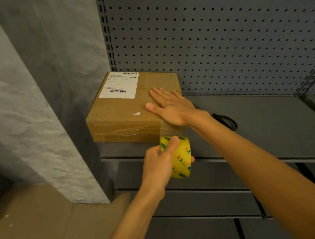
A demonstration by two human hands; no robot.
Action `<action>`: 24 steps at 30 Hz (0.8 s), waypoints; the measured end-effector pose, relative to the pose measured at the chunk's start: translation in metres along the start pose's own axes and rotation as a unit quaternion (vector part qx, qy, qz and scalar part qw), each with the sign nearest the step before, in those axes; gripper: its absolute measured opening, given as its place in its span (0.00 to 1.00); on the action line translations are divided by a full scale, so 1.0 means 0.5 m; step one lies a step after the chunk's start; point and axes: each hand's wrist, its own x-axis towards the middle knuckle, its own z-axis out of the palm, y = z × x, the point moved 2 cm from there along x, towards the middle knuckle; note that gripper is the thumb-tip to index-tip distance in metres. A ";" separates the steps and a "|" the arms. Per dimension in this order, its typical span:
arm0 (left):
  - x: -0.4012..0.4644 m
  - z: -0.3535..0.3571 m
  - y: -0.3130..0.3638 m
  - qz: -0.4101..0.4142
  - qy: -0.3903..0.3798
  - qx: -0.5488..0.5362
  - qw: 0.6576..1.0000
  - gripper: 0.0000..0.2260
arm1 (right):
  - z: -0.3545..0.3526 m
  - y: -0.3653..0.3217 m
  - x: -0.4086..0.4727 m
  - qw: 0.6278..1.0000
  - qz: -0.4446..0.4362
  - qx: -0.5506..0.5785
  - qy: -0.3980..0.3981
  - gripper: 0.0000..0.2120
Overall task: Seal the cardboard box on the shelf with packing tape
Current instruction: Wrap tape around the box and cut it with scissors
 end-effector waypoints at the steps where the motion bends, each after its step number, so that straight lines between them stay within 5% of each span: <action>1: 0.000 -0.002 0.001 -0.010 -0.001 0.002 1.000 0.13 | 0.000 0.000 0.000 1.000 0.000 0.002 0.001 0.33; 5: -0.004 -0.008 -0.016 -0.086 -0.008 0.005 0.996 0.16 | 0.000 -0.001 -0.001 1.000 0.000 0.006 0.002 0.33; 17: -0.009 -0.014 -0.013 -0.098 -0.015 0.035 0.994 0.21 | -0.004 -0.001 0.002 1.000 0.001 0.013 0.005 0.34; 24: -0.005 -0.005 -0.017 -0.106 -0.034 0.032 0.993 0.16 | -0.019 0.003 0.008 0.998 -0.004 0.061 0.007 0.34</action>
